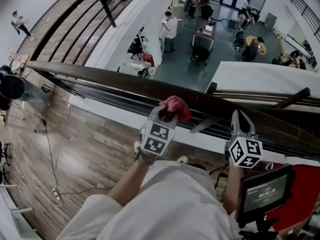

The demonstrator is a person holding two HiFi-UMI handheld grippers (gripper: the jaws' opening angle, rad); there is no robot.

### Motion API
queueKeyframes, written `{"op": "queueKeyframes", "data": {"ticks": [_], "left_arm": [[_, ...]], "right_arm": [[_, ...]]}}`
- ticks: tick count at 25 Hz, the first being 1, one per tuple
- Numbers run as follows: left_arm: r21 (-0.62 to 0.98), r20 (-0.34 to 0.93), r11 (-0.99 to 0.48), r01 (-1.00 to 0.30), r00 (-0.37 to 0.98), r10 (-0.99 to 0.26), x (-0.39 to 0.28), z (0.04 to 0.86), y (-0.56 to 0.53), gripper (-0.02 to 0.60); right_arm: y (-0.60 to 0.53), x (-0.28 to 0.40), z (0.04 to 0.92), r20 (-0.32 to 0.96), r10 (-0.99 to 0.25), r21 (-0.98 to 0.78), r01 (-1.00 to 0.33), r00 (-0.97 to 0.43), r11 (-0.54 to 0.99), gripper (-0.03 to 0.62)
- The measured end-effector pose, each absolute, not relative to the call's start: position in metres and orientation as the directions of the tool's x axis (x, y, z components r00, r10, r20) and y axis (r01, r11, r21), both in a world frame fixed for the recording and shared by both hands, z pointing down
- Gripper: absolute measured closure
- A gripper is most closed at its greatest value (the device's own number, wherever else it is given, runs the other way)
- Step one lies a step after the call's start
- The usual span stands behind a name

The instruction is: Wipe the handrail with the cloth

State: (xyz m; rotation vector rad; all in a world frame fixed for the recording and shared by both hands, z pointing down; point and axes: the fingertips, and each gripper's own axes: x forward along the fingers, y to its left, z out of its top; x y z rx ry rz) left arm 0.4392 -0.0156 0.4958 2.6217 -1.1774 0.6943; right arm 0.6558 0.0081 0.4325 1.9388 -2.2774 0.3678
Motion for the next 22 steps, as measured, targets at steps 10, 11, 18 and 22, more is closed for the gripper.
{"op": "queueKeyframes", "data": {"ticks": [10, 11, 18, 22], "left_arm": [[0.048, 0.480, -0.780, -0.624, 0.699, -0.530, 0.516, 0.496, 0.008, 0.505], [0.057, 0.479, -0.781, -0.622, 0.703, -0.525, 0.519, 0.497, 0.009, 0.505], [0.069, 0.476, -0.816, -0.574, 0.738, -0.479, 0.545, 0.497, 0.018, 0.505], [0.109, 0.469, -0.853, -0.511, 0.783, -0.409, 0.566, 0.497, 0.027, 0.505]], "right_arm": [[0.017, 0.663, 0.432, 0.260, -0.945, -0.099, -0.979, -0.197, 0.176, 0.591], [0.018, 0.663, 0.433, 0.261, -0.945, -0.097, -0.979, -0.199, 0.179, 0.591], [0.016, 0.664, 0.432, 0.260, -0.941, -0.083, -0.976, -0.216, 0.201, 0.591], [0.014, 0.658, 0.429, 0.250, -0.943, -0.081, -0.975, -0.222, 0.208, 0.591]]}}
